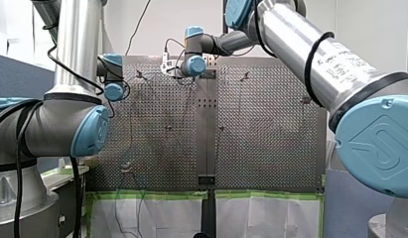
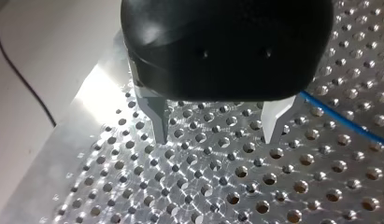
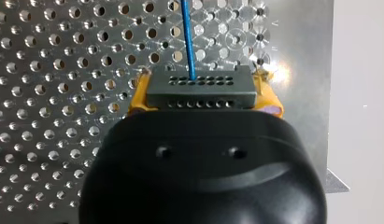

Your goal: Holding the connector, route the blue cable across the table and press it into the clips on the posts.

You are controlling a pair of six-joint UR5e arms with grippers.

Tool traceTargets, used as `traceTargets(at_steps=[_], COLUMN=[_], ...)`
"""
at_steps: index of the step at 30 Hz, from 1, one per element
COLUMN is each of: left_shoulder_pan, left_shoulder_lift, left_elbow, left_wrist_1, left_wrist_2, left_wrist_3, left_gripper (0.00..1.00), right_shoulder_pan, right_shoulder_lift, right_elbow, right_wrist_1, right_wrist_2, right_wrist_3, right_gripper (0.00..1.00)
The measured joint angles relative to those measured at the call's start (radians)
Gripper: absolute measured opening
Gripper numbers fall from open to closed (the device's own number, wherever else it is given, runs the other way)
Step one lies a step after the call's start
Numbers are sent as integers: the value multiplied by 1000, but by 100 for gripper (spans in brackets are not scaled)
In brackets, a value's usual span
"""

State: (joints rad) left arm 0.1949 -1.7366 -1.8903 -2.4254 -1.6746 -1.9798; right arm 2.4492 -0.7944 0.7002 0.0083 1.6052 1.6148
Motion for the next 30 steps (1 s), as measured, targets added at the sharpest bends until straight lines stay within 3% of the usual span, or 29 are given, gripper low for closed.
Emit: traceTargets(at_steps=[5,10,26,30], left_shoulder_pan=[-5,-13,-36,-44], left_shoulder_lift=[48,99,243,274], left_elbow=[-49,-95,-210,-217], left_wrist_1=[22,-7,-140,-158], left_wrist_2=[-19,-14,87,99], left_wrist_3=[-47,-64,-114,-98], left_gripper=[100,100,100,100], right_shoulder_pan=[4,6,5,3], right_shoulder_lift=[0,0,1,1], right_elbow=[0,0,0,0], right_wrist_1=[1,2,10,12], right_wrist_2=[2,3,22,29], right_wrist_3=[-1,-1,6,5], right_gripper=[0,0,0,0])
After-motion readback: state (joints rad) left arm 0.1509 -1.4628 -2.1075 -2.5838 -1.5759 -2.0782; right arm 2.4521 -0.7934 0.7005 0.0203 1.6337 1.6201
